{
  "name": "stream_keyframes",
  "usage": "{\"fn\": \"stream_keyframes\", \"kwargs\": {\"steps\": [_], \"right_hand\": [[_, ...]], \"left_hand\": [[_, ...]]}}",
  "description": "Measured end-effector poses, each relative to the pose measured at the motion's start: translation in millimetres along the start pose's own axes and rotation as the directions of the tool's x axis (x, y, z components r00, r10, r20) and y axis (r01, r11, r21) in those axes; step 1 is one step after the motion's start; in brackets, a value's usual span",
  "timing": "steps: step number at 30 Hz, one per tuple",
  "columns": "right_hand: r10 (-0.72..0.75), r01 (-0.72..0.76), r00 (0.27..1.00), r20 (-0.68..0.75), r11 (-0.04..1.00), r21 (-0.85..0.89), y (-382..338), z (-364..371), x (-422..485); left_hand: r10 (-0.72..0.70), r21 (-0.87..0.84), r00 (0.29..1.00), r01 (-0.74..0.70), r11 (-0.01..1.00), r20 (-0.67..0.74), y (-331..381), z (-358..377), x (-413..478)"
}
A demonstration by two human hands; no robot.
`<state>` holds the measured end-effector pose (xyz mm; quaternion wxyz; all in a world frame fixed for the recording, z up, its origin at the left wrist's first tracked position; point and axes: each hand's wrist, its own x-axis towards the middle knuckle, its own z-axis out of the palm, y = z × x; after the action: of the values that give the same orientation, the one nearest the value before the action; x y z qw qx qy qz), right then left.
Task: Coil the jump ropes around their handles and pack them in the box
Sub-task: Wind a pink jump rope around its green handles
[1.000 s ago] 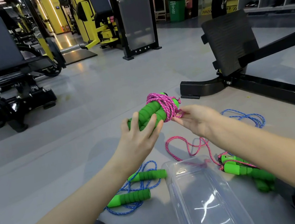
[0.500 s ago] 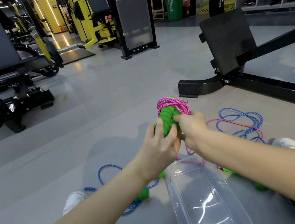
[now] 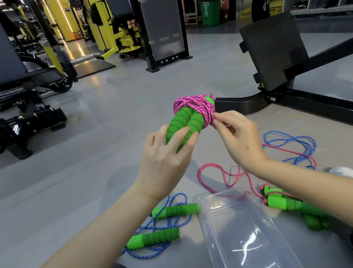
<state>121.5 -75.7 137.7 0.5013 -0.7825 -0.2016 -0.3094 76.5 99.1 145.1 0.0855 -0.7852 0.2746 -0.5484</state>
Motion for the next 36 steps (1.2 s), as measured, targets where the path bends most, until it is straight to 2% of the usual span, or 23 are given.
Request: {"fn": "stream_keyframes", "kwargs": {"steps": [5, 11, 14, 16, 19, 21, 22, 25, 30, 33, 36], "right_hand": [[-0.102, 0.101, 0.975, 0.200, 0.995, 0.012, 8.6, -19.0, 15.9], [-0.236, 0.277, 0.899, 0.369, 0.959, -0.062, 12.1, -42.7, 35.8], [-0.279, 0.377, 0.842, 0.462, 0.916, -0.134, 10.8, -56.9, 49.6], [-0.295, 0.480, 0.762, 0.576, 0.855, -0.197, 9.6, -66.7, 58.4], [-0.357, 0.752, 0.532, 0.768, 0.615, -0.235, 7.5, -70.8, 61.1], [-0.340, 0.836, 0.413, 0.845, 0.510, -0.203, 4.9, -65.8, 54.6], [-0.312, 0.843, 0.382, 0.870, 0.504, -0.190, 5.5, -62.7, 50.0], [-0.201, 0.792, 0.350, 0.915, 0.585, -0.174, 10.5, -56.1, 35.2], [-0.104, 0.643, 0.324, 0.940, 0.754, -0.138, 27.6, -50.0, 13.2], [-0.076, 0.595, 0.307, 0.949, 0.794, -0.128, 34.4, -46.5, -1.1], [-0.020, 0.576, 0.286, 0.958, 0.802, -0.156, 39.1, -45.5, -11.0]], "left_hand": [[0.030, -0.006, 0.999, -0.030, 1.000, -0.012, -6.3, -1.7, -6.5], [0.079, -0.088, 0.997, -0.077, 0.993, 0.019, -2.6, -2.0, -11.2], [0.152, -0.121, 0.988, -0.148, 0.982, 0.032, -5.8, -1.6, -11.8], [0.240, -0.147, 0.970, -0.232, 0.962, 0.038, -7.8, -3.0, -14.2], [0.370, -0.188, 0.928, -0.355, 0.916, 0.051, -4.3, -5.6, -19.9], [0.414, -0.205, 0.908, -0.395, 0.896, 0.060, -0.9, -5.9, -25.1], [0.428, -0.217, 0.901, -0.406, 0.888, 0.067, 1.0, -5.4, -28.5], [0.452, -0.256, 0.889, -0.420, 0.871, 0.079, 8.0, -4.4, -37.7], [0.482, -0.313, 0.870, -0.430, 0.847, 0.108, 19.1, 2.4, -50.5], [0.500, -0.316, 0.850, -0.434, 0.844, 0.168, 26.8, 9.9, -67.6], [0.458, -0.323, 0.865, -0.383, 0.866, 0.203, 37.4, 16.6, -81.2]]}}
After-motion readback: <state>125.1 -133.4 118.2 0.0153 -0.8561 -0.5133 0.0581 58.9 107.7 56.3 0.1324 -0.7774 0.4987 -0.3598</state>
